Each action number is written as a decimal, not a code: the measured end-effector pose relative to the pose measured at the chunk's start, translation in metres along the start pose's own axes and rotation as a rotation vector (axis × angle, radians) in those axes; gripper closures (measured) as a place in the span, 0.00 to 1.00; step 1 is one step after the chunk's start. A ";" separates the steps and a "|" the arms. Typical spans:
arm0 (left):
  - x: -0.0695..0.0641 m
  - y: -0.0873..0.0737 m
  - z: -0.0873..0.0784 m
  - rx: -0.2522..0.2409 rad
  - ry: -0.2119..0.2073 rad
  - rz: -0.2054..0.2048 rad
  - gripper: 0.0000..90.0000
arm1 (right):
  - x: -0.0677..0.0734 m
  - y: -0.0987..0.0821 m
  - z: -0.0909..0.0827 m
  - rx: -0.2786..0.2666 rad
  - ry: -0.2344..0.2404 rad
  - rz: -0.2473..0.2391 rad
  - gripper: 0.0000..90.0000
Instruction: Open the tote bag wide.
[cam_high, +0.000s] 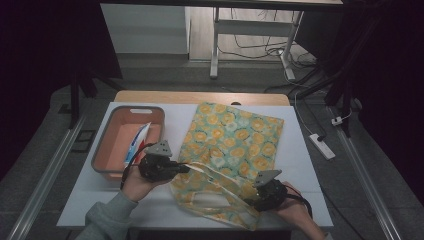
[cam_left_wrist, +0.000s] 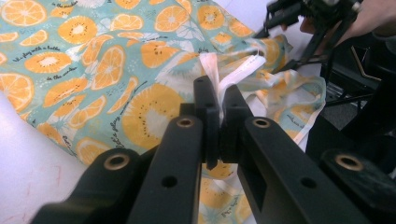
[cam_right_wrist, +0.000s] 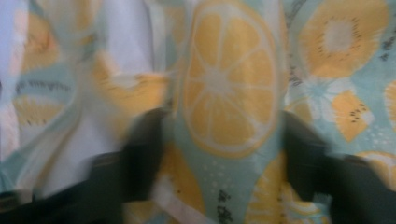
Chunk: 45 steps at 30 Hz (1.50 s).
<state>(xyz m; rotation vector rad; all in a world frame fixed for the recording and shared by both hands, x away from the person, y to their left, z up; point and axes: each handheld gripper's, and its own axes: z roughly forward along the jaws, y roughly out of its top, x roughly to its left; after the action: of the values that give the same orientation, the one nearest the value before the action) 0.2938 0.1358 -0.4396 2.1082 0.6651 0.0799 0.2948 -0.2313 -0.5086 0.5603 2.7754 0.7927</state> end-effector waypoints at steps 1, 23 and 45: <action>0.000 0.000 0.000 -0.003 -0.001 -0.002 0.98 | 0.001 0.001 -0.001 -0.003 -0.005 -0.009 0.66; 0.018 0.035 -0.010 -0.094 0.113 -0.011 0.97 | -0.037 0.047 -0.076 -0.377 -0.128 0.059 0.98; 0.056 0.049 0.070 0.068 0.204 -0.074 0.97 | -0.087 0.007 -0.011 -0.152 -0.085 0.287 0.73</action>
<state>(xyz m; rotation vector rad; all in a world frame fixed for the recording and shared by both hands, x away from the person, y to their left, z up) 0.3835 0.0891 -0.4537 2.1567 0.8769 0.2368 0.3725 -0.2662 -0.4880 0.9521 2.5624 1.0026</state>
